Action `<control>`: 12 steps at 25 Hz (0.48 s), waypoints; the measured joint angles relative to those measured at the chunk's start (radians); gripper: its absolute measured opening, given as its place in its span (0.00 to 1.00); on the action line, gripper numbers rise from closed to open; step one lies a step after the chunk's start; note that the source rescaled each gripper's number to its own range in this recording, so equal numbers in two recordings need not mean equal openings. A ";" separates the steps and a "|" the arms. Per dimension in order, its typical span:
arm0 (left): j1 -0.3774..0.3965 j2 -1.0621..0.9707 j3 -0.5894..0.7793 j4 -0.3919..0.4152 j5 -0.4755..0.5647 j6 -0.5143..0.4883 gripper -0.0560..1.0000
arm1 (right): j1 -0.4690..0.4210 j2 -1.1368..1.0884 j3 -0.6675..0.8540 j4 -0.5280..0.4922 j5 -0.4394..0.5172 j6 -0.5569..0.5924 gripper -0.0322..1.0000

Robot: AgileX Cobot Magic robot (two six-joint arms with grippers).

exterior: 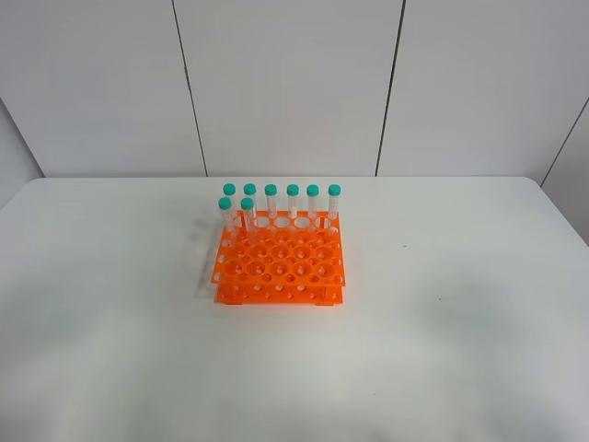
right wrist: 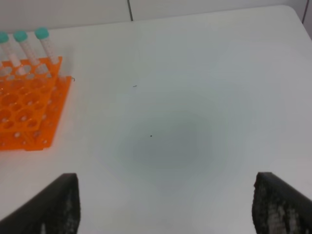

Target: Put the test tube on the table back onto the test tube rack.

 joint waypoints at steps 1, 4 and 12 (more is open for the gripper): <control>0.000 0.000 0.000 -0.001 -0.002 0.000 1.00 | 0.000 0.000 0.000 0.000 0.000 0.000 0.93; 0.000 0.000 0.000 0.000 -0.002 0.002 1.00 | 0.000 0.000 0.000 0.000 0.000 0.001 0.93; 0.000 0.000 0.001 0.005 -0.002 0.093 1.00 | 0.000 0.000 0.000 0.000 0.000 0.001 0.93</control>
